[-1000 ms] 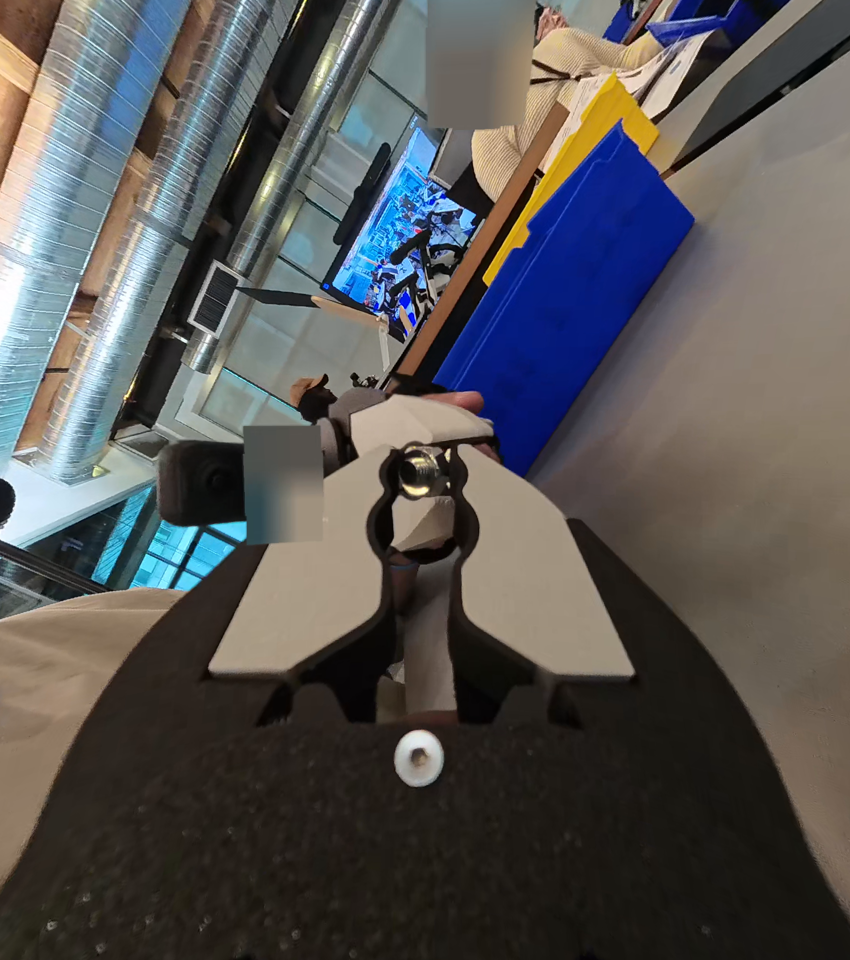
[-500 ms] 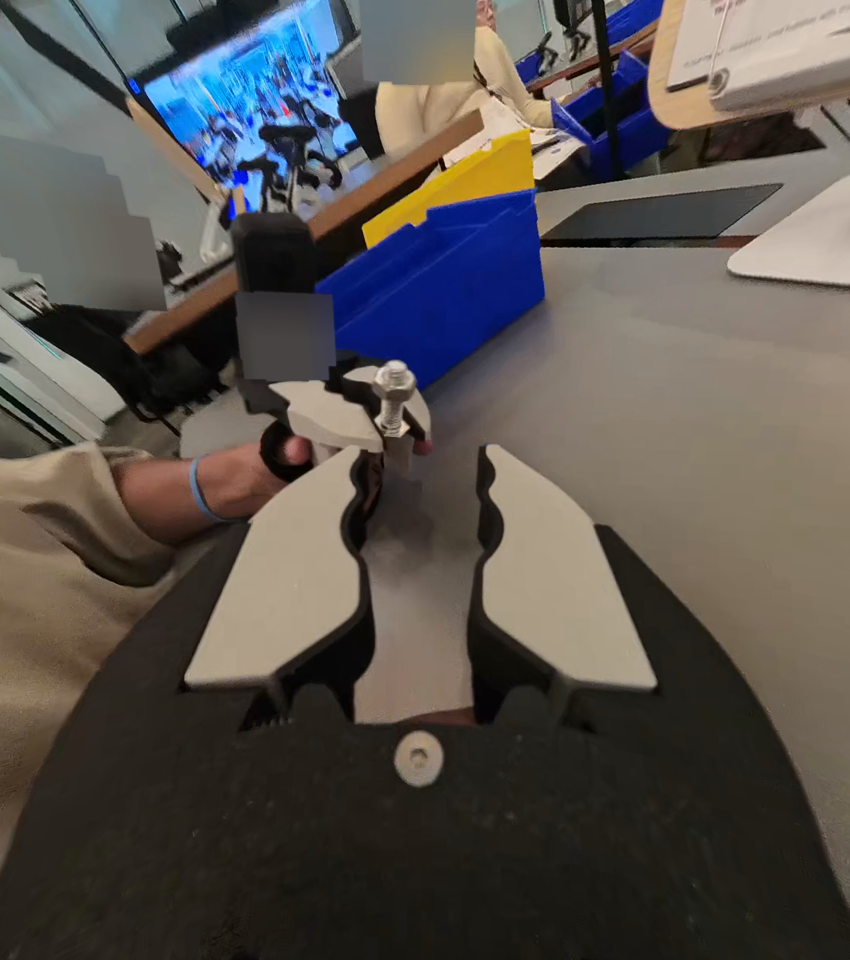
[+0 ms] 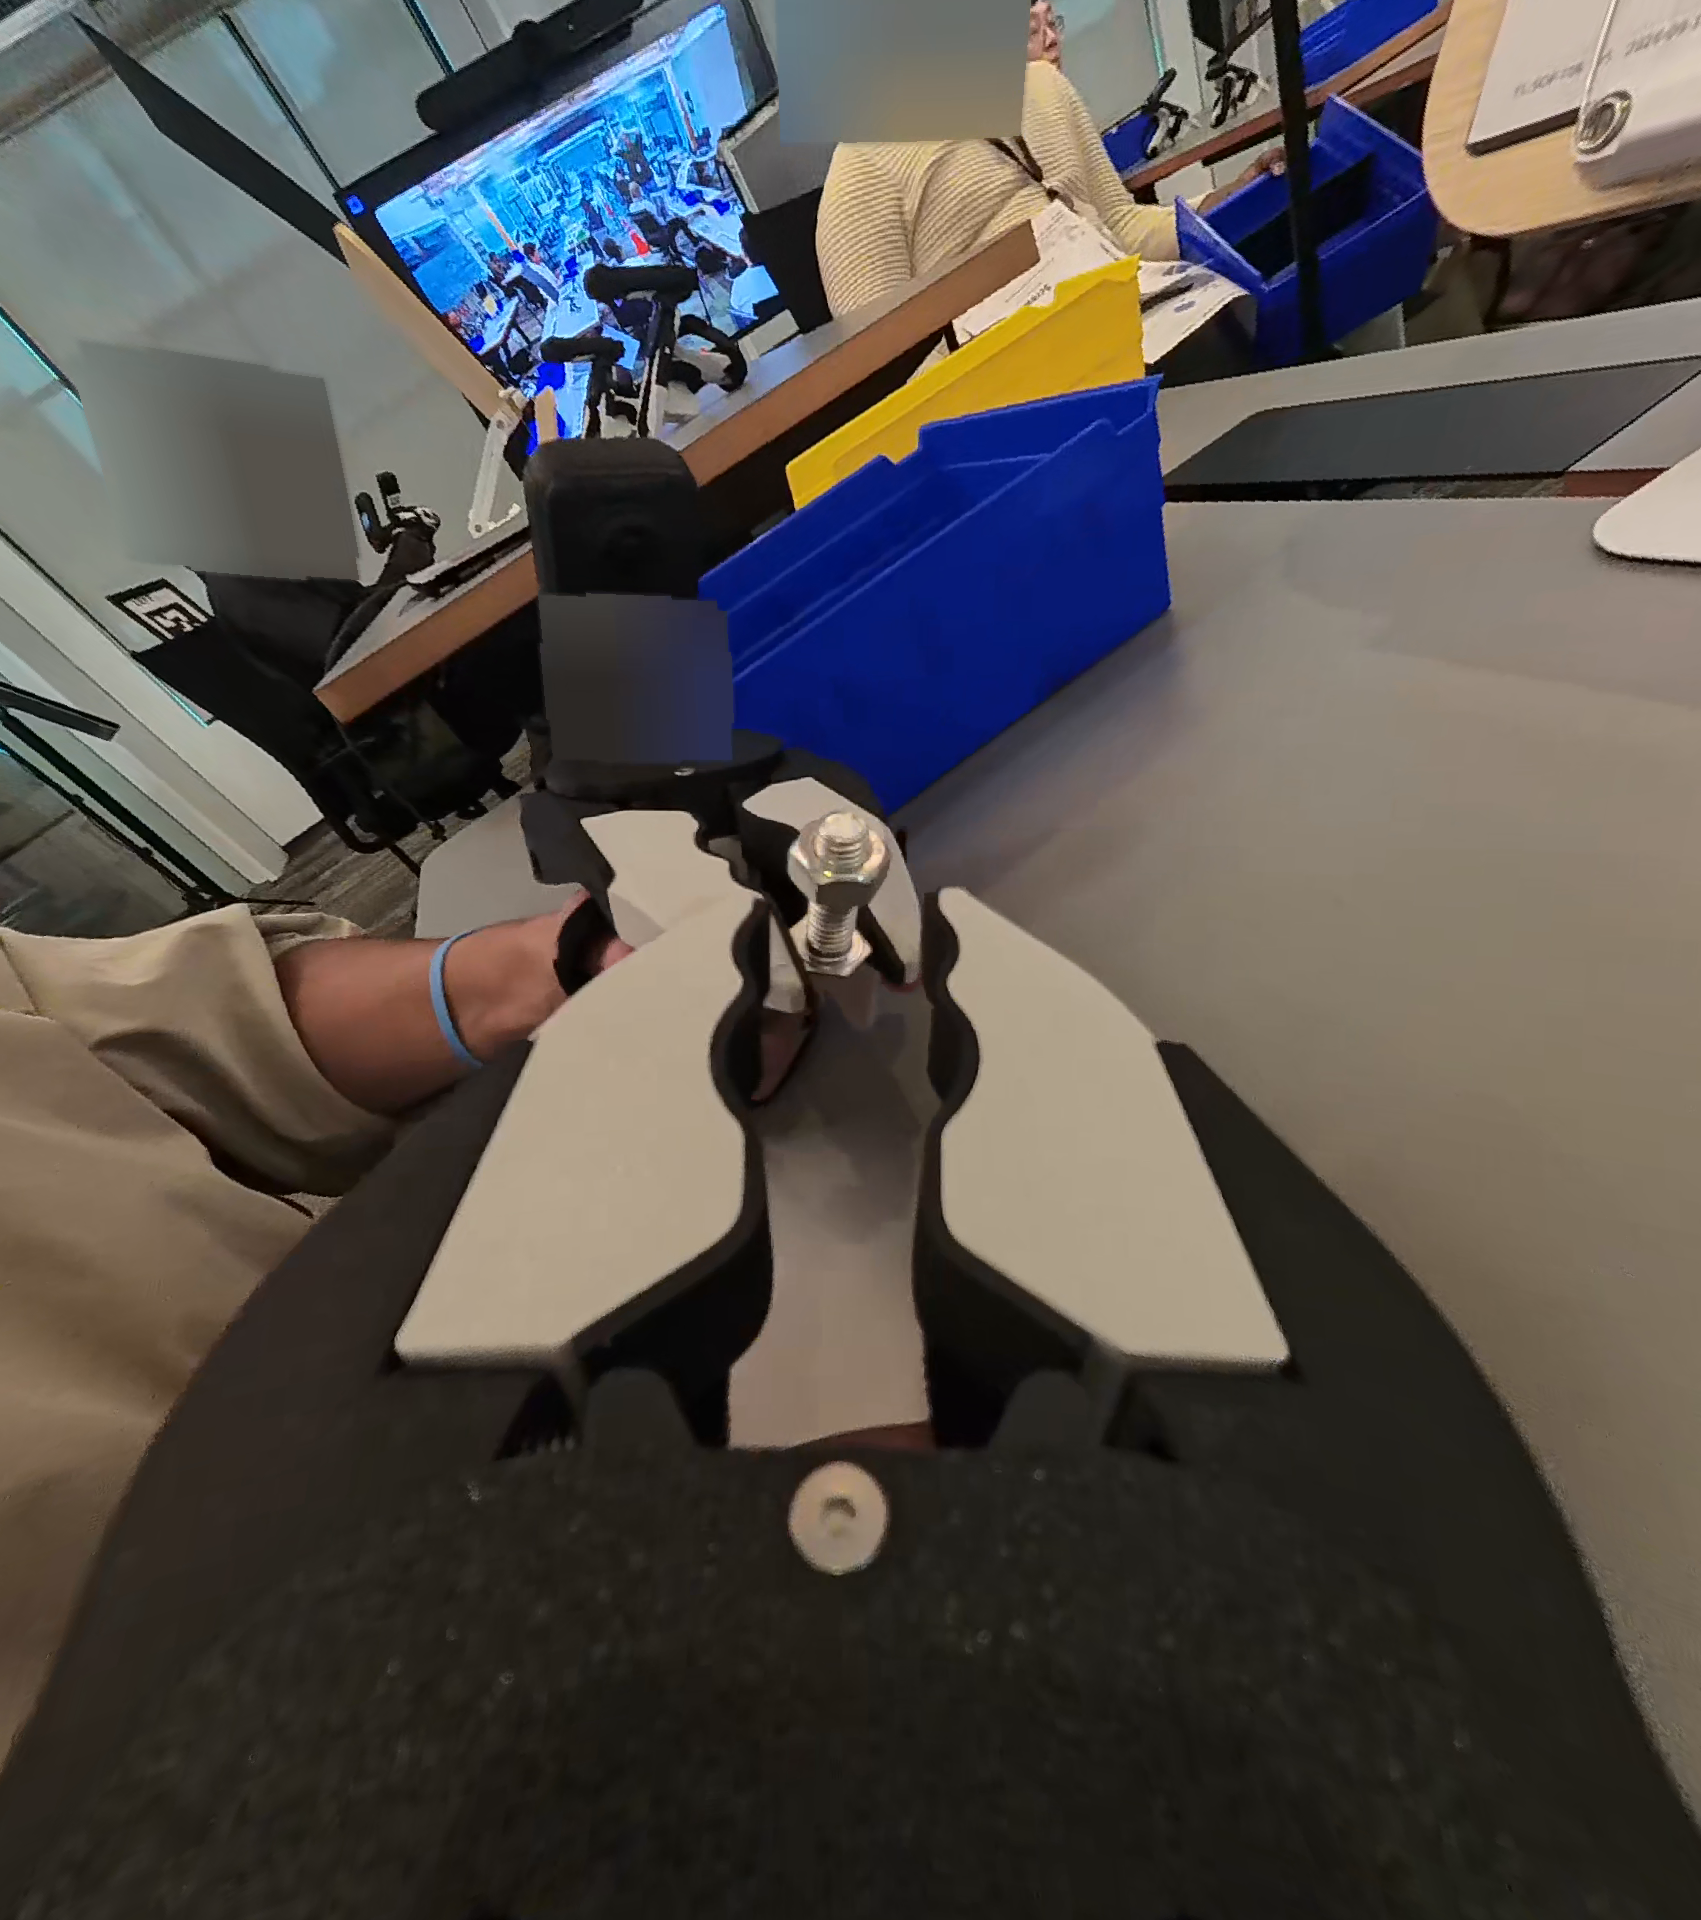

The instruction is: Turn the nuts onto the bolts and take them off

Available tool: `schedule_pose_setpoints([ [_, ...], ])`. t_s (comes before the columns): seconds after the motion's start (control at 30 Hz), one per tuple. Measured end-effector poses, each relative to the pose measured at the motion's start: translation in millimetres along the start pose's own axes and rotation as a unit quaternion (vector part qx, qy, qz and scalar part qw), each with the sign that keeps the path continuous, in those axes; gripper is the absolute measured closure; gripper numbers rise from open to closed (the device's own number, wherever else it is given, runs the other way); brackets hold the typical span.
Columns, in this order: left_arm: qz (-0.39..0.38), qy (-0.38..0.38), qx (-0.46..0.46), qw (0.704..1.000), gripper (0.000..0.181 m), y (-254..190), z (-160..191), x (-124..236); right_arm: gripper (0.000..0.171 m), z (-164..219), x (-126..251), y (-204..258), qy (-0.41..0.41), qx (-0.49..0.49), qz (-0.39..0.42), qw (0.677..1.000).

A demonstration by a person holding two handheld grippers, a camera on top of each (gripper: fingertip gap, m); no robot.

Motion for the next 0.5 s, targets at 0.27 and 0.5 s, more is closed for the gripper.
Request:
schedule_pose_setpoints([
  [0.27,0.002,0.011,-0.008,1.000,0.163,-2.0,1.6,-1.7,0.144,-2.6,-3.7,1.6,0.003,0.002,-0.005,1.000],
  [0.5,0.010,0.014,-0.018,1.000,0.163,-4.9,1.7,-1.9,0.141,-0.4,-4.8,-1.3,0.007,-0.001,-0.005,1.000],
])
Point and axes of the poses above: each gripper's, where its closed fingertips meet, x back along the fingers, z out of its underside, y = z × x across the jaws, the point moved 10 cm from there along x, back along the fingers, and after that the axes turned 15 degrees about -y, right-handed, at the moved point
